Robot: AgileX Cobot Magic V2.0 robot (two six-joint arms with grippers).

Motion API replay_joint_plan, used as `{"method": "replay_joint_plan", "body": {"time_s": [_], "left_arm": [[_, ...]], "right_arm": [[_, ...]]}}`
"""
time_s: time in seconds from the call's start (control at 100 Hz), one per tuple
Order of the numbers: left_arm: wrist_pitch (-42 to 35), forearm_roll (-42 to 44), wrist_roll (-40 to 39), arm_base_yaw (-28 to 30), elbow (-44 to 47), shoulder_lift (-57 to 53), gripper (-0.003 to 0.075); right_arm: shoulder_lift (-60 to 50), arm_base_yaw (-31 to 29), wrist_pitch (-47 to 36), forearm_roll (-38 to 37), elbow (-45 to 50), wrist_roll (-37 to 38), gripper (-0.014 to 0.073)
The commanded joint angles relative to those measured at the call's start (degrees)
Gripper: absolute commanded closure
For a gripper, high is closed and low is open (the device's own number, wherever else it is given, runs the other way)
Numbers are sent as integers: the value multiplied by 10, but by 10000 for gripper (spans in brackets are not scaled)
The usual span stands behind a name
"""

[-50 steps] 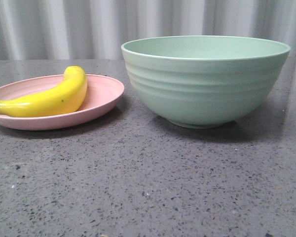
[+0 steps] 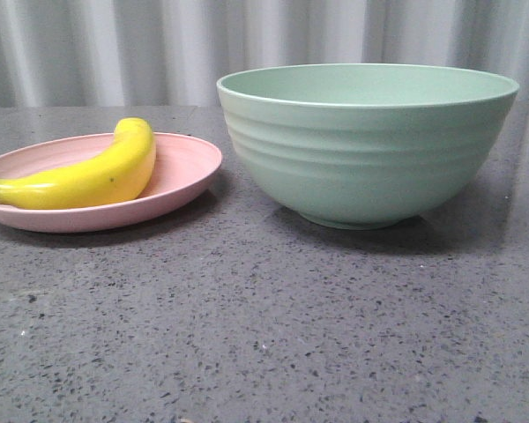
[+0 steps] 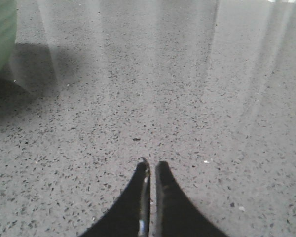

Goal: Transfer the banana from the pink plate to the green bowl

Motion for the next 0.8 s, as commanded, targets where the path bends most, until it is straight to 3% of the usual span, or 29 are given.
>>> {"method": "replay_joint_plan", "body": {"time_s": [0.0,0.64,0.79], "left_arm": [[-37,-1,-5,1,5,-16,741],[-56,19,1,1,5,-16,741],[-81,19,1,1,5,-16,741]], "right_arm": [[-13,-4,-11,-9,11,0,665],[-13,-4,-11,-9,11,0,665],[-13,-4,-11,-49,11,0,665]]}}
